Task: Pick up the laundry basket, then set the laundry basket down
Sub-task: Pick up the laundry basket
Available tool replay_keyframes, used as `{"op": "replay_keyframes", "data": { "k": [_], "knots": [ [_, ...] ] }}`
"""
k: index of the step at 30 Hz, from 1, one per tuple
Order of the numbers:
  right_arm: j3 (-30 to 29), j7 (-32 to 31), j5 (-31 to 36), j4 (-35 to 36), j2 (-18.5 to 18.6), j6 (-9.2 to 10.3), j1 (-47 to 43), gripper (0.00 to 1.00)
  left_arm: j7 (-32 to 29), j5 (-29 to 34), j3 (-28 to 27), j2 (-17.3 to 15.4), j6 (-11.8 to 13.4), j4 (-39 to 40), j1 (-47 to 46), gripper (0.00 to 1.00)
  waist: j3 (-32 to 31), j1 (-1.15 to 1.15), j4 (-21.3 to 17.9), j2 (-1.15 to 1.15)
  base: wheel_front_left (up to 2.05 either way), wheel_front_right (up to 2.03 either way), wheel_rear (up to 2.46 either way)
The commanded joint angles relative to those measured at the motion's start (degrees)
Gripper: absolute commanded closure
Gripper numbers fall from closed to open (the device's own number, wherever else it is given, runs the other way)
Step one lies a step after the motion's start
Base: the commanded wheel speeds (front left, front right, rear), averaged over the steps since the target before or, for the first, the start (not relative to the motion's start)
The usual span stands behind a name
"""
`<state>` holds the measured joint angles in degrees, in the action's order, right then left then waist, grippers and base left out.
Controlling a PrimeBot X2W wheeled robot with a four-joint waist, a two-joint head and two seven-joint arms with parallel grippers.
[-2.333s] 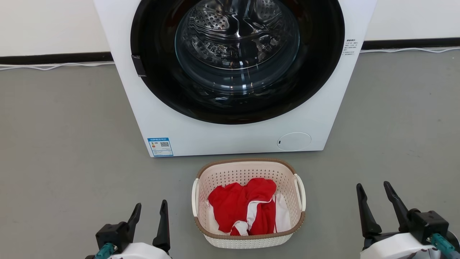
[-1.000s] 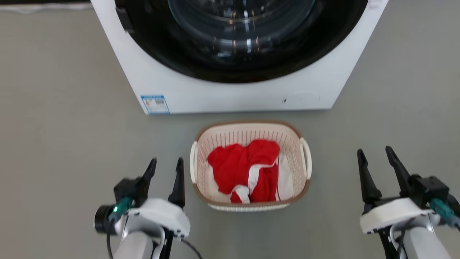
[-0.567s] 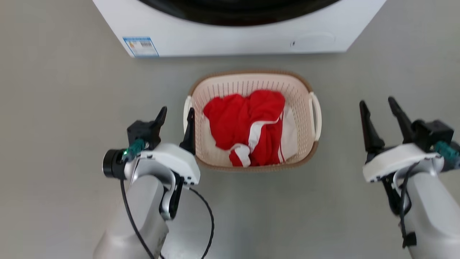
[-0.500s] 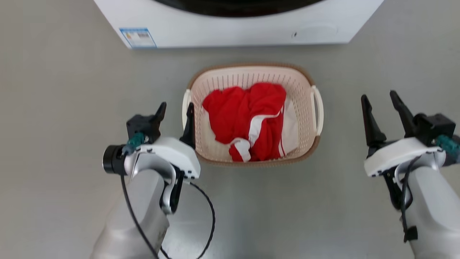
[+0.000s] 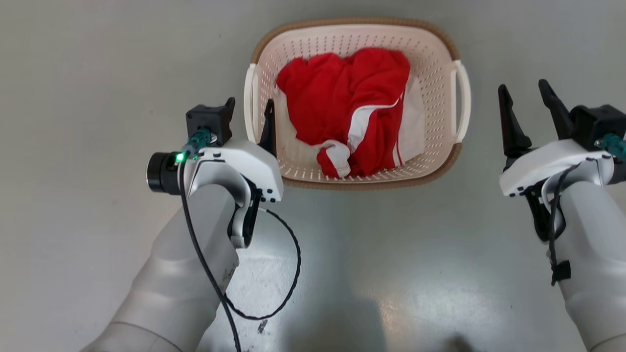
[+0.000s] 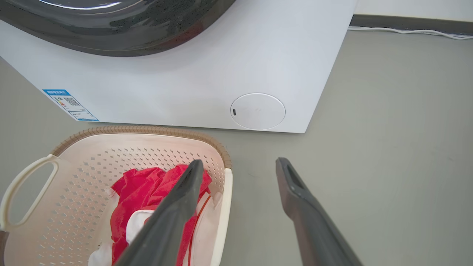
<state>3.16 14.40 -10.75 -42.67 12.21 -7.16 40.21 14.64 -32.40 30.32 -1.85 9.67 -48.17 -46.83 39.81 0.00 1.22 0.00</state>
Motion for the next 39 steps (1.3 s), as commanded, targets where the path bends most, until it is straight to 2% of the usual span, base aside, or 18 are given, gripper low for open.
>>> {"op": "replay_keyframes", "data": {
  "k": [1, 10, 21, 39],
  "knots": [
    [0.6, 0.6, 0.2, 0.0, -0.3, -0.33, 0.0, 0.0, 0.4, -0.7, -0.5, -1.0, 0.8, 0.3, -1.1, 0.0, 1.5, 0.0, 0.4, 0.0, 0.0, 0.0, 0.0],
    [1.7, 0.6, 0.9, -5.1, -1.8, -0.33, 5.3, 0.0, 0.4, -5.3, 4.4, -1.0, 1.7, -4.3, -7.2, 0.0, 6.9, 0.0, 0.8, 0.0, 0.0, 0.0, 0.0],
    [2.8, 0.6, 0.3, -7.0, -2.0, -0.33, 8.6, 0.0, 0.4, -10.4, 9.1, -1.0, 3.1, -7.4, -11.8, 0.0, 11.0, 0.0, 0.9, 0.0, 0.0, 0.0, 0.0],
    [4.7, 0.6, -0.7, -11.1, -2.0, -0.33, 13.2, 0.0, 0.4, -14.2, 15.7, -1.0, 4.2, -10.0, -18.1, 0.0, 15.9, 0.0, 1.0, 0.0, 0.0, 0.0, 0.0]
  ]
}}
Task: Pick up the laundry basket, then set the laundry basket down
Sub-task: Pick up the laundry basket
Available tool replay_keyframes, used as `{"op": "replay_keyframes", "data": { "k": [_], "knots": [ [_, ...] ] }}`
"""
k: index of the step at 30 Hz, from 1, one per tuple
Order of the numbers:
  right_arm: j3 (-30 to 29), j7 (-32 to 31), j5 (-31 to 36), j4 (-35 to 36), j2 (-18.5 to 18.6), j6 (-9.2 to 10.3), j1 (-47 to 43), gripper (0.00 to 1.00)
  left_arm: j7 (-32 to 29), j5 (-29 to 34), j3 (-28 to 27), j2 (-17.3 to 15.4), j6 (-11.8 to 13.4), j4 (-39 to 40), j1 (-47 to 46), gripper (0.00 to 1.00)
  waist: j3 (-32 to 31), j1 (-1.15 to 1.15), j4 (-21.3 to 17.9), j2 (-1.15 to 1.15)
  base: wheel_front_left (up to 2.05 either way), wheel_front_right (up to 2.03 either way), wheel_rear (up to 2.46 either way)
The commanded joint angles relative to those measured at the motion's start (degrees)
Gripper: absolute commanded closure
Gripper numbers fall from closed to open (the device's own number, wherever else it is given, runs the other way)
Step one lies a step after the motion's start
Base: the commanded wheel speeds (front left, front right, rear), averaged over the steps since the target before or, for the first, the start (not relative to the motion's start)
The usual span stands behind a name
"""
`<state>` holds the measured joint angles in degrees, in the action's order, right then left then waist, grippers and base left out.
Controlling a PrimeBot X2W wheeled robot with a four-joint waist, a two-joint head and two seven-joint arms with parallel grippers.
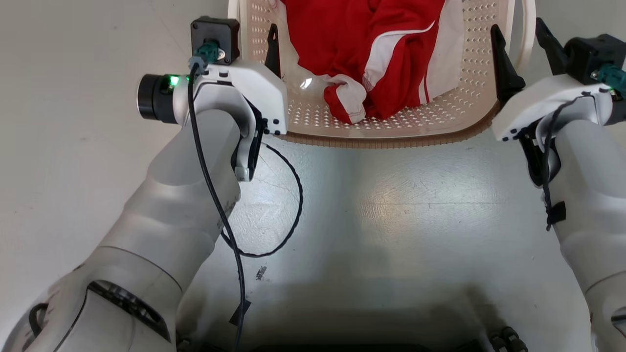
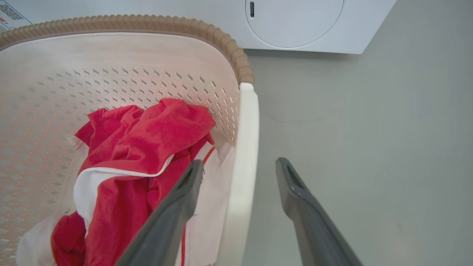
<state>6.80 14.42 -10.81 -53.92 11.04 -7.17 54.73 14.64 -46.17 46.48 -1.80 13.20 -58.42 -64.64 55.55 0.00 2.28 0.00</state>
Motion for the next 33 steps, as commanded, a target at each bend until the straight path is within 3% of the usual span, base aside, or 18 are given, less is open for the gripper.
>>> {"op": "replay_keyframes", "data": {
  "k": [1, 14, 33],
  "knots": [
    [1.3, 0.6, -1.0, -0.4, -1.0, -0.32, -1.0, 0.0, 0.2, -0.8, 0.1, -1.1, 0.7, -0.1, -0.7, 0.0, 0.3, 0.0, -0.1, 0.0, 0.0, 0.0, 0.0],
    [6.5, -0.6, -6.6, -9.5, -1.9, -0.32, 5.4, 0.0, -3.5, -5.5, 6.6, -1.1, 1.0, -2.8, -4.6, 0.0, 1.1, 0.0, -0.6, 0.0, 0.0, 0.0, 0.0],
    [11.7, -0.7, -11.0, -14.9, -2.3, -0.32, 8.8, 0.0, -4.9, -10.8, 12.3, -1.1, 1.8, -4.9, -6.2, 0.0, 1.4, 0.0, -0.4, 0.0, 0.0, 0.0, 0.0]
  ]
}}
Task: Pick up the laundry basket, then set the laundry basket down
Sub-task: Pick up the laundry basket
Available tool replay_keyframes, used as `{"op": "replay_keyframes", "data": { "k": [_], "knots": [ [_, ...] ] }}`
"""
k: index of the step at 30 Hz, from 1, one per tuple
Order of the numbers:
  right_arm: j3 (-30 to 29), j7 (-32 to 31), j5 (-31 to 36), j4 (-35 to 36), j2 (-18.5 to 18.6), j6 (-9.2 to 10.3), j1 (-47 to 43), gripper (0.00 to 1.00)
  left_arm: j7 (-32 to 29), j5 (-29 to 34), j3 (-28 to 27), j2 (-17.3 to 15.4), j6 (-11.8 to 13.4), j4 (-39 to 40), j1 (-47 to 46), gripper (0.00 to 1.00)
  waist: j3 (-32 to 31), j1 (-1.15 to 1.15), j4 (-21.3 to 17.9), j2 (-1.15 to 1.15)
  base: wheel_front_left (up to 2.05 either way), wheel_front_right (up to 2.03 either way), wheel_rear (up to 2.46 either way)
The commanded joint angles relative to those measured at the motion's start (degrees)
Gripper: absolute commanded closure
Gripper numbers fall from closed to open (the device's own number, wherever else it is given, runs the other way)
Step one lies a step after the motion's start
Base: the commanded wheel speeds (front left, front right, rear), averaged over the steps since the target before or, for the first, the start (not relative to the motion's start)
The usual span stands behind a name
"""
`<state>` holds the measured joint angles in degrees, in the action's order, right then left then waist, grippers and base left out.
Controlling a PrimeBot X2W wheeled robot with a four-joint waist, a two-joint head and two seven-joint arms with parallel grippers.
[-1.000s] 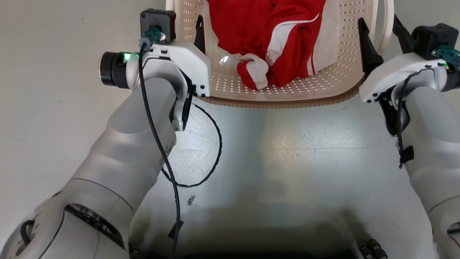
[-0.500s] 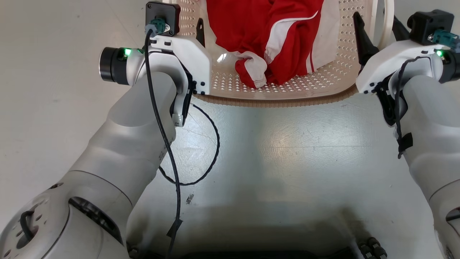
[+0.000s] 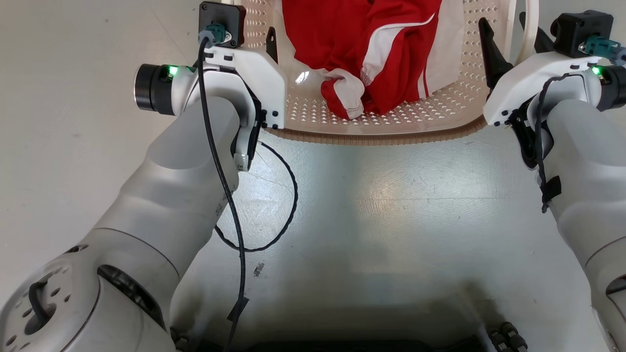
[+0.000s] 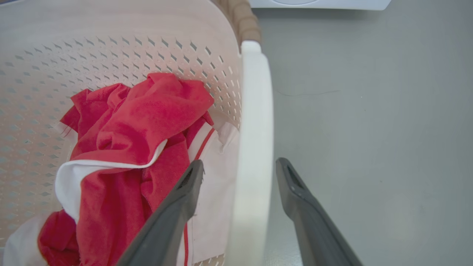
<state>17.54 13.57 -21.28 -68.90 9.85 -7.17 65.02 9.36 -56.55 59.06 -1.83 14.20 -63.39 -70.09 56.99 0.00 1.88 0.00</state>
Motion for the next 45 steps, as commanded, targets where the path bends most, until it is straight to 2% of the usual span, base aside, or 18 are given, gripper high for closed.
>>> {"op": "replay_keyframes", "data": {
  "k": [1, 4, 5, 6, 7, 8, 9, 17, 27, 45],
  "knots": [
    [1.0, 0.1, -0.6, 0.1, -1.1, -0.32, -1.4, 0.0, 0.4, -0.4, -0.3, -1.0, 0.8, 0.1, -0.8, 0.0, 0.0, 0.0, 0.0, 0.0, 0.0, 0.0, 0.0],
    [1.7, 0.3, -1.3, -0.4, -1.2, -0.32, -1.2, 0.0, 0.7, -1.2, 0.5, -1.0, 0.8, -0.3, -1.2, 0.0, 0.0, 0.0, -0.1, 0.0, 0.0, 0.0, 0.0],
    [1.8, 0.4, -1.4, -0.5, -1.2, -0.32, -1.2, 0.0, 0.8, -1.4, 0.7, -1.0, 0.8, -0.3, -1.3, 0.03, 0.0, 0.0, -0.1, 0.0, 0.0, 0.0, 0.0],
    [2.0, 0.4, -1.6, -0.6, -1.2, -0.32, -1.1, 0.57, 0.9, -1.5, 1.0, -1.0, 0.8, -0.3, -1.4, 0.27, 0.0, 0.0, -0.2, 0.0, 0.0, 0.0, 0.0],
    [2.0, 0.4, -1.6, -0.6, -1.2, -0.32, -1.1, 0.57, 0.9, -1.5, 1.0, -1.0, 0.8, -0.3, -1.4, 0.27, 0.0, 0.0, -0.2, 0.0, 0.0, 0.0, 0.0],
    [2.0, 0.5, -1.7, -0.7, -1.2, -0.32, -1.0, 1.0, 1.0, -1.7, 1.2, -1.0, 0.7, -0.4, -1.5, 0.27, 0.1, 0.0, -0.2, 0.0, 0.0, 0.0, 0.0],
    [2.1, 0.5, -1.9, -1.0, -1.3, -0.32, -0.9, 1.0, 1.2, -1.8, 1.4, -1.0, 0.7, -0.5, -1.5, 1.0, 0.1, 0.0, -0.2, 0.0, 0.0, 0.0, 0.0],
    [2.5, -0.4, -2.3, -3.2, -2.3, -0.32, -0.7, 1.0, 1.0, -3.0, 3.8, -1.0, 0.8, -1.5, -1.4, 1.0, -1.5, 0.0, -0.5, 0.0, 0.0, 0.0, 0.0],
    [3.7, -3.9, -2.7, -4.4, -3.5, -0.32, -2.3, 1.0, -1.8, -5.4, 6.0, -1.0, 0.3, -2.3, 1.1, 1.0, -6.6, 0.0, -0.8, 0.0, 0.0, 0.0, 0.0],
    [7.4, -10.8, -5.8, -4.7, -4.6, -0.32, -6.9, 1.0, -7.3, -9.0, 8.5, -1.0, -3.3, -5.6, 6.5, 1.0, -20.5, 0.0, -2.9, 0.0, 0.0, 0.0, 0.0]
  ]
}}
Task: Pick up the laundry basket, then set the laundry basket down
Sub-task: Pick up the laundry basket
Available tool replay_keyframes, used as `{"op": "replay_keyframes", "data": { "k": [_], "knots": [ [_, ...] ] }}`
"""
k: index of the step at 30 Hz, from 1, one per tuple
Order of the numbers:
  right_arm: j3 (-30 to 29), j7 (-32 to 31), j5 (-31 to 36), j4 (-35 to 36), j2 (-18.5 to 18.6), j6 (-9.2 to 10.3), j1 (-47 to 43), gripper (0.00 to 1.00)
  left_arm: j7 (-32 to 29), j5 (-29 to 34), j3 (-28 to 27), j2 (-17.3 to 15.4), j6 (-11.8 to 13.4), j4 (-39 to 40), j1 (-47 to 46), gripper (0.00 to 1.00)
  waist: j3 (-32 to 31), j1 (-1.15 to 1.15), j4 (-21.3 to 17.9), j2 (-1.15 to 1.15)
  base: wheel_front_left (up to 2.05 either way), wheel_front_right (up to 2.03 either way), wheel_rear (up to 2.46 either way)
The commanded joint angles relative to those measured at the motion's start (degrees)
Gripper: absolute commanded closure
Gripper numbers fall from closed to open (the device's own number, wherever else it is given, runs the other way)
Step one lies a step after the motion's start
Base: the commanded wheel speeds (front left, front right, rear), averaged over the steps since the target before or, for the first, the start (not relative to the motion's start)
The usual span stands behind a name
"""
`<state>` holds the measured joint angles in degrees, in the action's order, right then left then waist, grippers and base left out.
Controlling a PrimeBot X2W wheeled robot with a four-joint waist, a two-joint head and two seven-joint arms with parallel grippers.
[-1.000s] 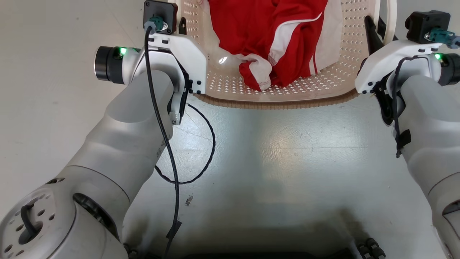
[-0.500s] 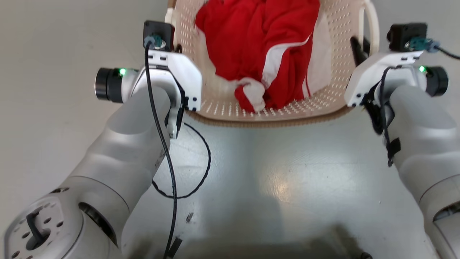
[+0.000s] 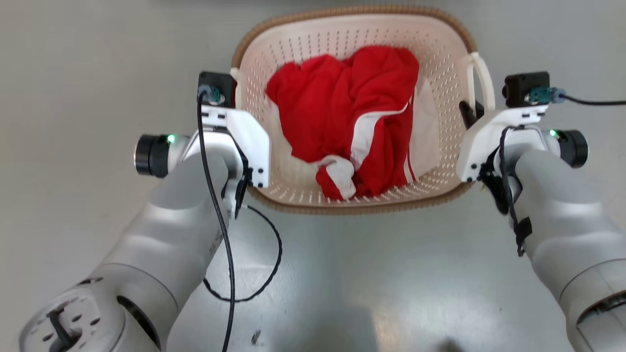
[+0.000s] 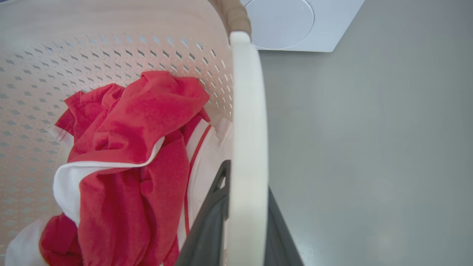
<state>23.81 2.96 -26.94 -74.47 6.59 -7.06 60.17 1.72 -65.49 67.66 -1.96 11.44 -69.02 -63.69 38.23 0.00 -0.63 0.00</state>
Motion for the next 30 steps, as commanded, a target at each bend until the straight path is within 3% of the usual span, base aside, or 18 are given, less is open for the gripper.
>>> {"op": "replay_keyframes", "data": {
  "k": [1, 30],
  "knots": [
    [1.3, -0.4, -0.3, 0.8, -1.3, -0.43, -2.3, 1.0, 0.0, -0.2, 0.0, -0.9, -0.7, -0.1, 0.5, 1.0, -2.6, 0.0, -0.5, 0.0, 0.0, 0.0, 0.0],
    [2.7, -10.2, -1.0, 0.5, -3.6, -0.43, -16.9, 1.0, -5.6, -2.2, 3.3, -0.9, -4.8, -2.0, 16.6, 1.0, -27.7, 0.0, -3.5, 0.0, 0.0, 0.0, 0.0]
  ]
}}
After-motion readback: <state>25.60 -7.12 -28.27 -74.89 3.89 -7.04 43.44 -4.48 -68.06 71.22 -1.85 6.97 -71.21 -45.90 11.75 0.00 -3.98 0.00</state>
